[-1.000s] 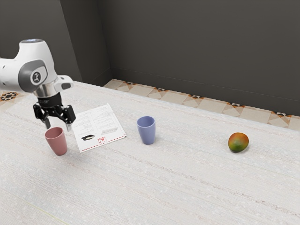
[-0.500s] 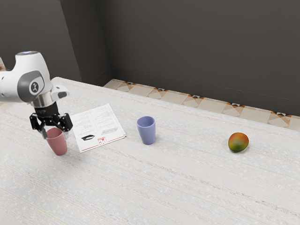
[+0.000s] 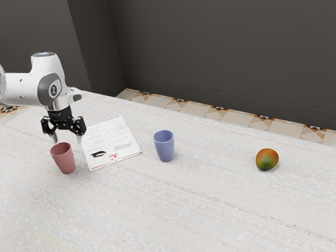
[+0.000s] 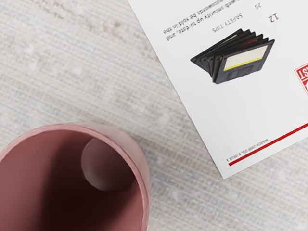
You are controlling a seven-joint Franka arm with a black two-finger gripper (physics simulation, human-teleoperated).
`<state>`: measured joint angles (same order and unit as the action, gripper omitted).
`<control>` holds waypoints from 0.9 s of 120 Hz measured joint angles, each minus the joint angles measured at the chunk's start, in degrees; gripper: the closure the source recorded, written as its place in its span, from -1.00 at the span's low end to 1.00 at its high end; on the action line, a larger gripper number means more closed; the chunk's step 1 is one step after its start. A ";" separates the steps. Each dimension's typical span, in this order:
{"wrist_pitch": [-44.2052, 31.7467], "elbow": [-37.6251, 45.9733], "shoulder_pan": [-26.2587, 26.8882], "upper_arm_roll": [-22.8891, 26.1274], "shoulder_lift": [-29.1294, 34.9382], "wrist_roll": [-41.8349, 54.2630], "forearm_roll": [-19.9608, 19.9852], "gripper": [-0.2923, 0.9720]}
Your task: Place the left cup onto the right cup
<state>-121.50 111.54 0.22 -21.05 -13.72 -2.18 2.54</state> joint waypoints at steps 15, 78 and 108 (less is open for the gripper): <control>-0.06 -0.38 -0.72 0.24 -2.76 -0.06 1.48 -0.51; -4.60 0.48 -1.43 0.31 -7.52 -0.23 3.74 -0.31; -5.49 0.62 -1.17 0.31 -7.55 -0.35 3.88 0.41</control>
<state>-126.98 112.17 -0.94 -20.74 -21.27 -2.53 6.42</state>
